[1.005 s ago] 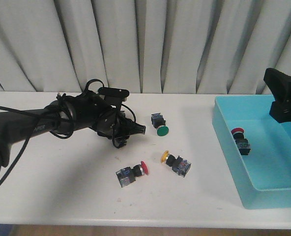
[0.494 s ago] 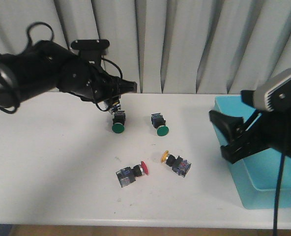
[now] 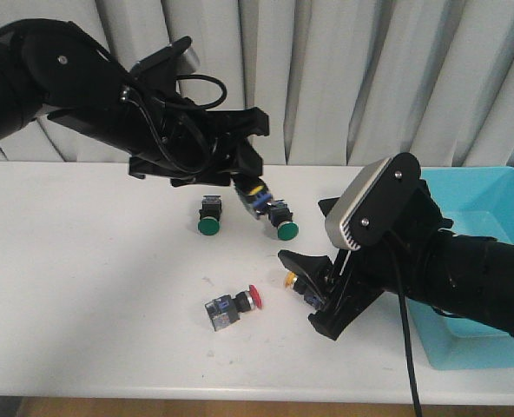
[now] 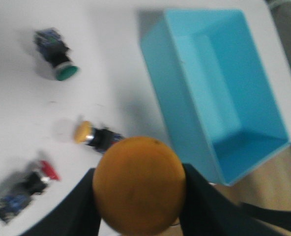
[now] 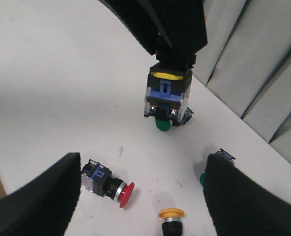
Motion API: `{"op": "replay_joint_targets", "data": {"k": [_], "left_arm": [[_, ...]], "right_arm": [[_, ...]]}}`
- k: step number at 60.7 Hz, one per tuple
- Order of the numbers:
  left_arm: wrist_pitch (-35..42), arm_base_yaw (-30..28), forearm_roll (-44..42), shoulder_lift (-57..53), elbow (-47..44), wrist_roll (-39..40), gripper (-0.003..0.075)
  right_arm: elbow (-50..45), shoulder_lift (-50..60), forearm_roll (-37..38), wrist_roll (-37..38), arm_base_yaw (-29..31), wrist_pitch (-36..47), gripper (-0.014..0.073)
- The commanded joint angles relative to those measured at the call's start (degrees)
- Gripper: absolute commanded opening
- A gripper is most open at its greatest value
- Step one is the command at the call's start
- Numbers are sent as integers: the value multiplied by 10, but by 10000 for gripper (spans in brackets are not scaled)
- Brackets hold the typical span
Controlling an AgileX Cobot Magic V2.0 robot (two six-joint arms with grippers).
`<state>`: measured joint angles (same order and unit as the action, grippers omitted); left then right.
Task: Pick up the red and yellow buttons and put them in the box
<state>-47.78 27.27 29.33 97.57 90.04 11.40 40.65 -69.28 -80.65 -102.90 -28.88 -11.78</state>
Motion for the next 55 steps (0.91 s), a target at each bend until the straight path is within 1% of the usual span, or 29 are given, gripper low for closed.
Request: {"op": "replay_joint_targets", "data": {"k": [1, 6, 11, 36, 44, 49, 52, 55], "left_arm": [[17, 1, 86, -31, 15, -32, -6], [15, 2, 123, -31, 15, -46, -6], [13, 8, 141, -31, 15, -46, -6], [8, 58, 142, -31, 15, -45, -6], [3, 68, 143, -31, 15, -45, -6], [2, 74, 143, -31, 15, -45, -6], [2, 77, 144, -31, 15, -45, -6], [2, 80, 144, -31, 15, -46, -6]], "right_arm": [[20, 9, -15, -7, -1, -9, 520], [21, 9, -15, -7, -1, -17, 520], [21, 9, -21, -7, -1, -16, 520], [21, 9, -21, -13, 0, 61, 520], [21, 9, -21, -13, 1, 64, 510], [21, 9, -22, -13, 1, 65, 448], [21, 9, -24, -13, 1, 69, 370], [21, 9, -26, -13, 1, 73, 271]]}}
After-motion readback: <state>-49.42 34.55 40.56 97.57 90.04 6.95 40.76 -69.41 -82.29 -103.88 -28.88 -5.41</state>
